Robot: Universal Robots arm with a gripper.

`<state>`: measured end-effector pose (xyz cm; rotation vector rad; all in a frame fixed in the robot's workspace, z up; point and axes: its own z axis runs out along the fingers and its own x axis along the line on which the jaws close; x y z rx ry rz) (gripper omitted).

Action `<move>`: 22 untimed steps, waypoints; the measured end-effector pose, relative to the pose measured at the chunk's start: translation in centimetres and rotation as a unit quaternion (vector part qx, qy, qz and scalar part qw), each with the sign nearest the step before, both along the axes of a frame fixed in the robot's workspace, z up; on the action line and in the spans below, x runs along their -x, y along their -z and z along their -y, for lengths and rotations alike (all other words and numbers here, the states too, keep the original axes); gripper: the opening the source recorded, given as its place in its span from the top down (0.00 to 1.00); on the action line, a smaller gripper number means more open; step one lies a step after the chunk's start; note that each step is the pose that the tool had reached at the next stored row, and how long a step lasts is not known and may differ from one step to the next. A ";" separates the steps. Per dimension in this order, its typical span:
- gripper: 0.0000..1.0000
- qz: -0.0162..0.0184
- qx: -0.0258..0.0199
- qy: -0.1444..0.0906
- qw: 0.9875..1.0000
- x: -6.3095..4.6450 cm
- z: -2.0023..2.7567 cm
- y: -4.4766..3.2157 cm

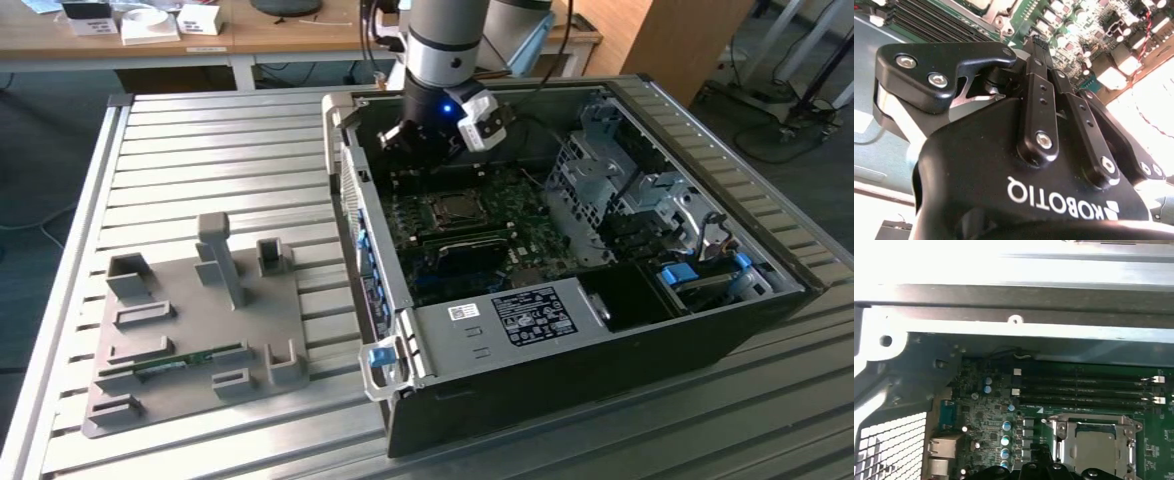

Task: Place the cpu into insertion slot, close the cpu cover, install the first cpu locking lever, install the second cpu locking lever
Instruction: 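Install the first cpu locking lever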

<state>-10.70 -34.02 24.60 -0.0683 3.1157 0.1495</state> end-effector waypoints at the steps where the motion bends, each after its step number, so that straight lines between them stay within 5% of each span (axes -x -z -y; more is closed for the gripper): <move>1: 0.89 0.000 0.000 0.000 1.000 0.1 0.00 0.00; 5: 0.89 0.000 -0.003 0.000 1.000 0.4 -0.05 0.02; 9: 0.89 0.000 -0.018 0.000 1.000 0.4 -0.15 0.03; 13: 0.89 0.000 -0.026 0.000 1.000 0.4 -0.25 0.03; 22: 0.89 0.000 -0.031 0.000 1.000 0.6 -0.70 0.09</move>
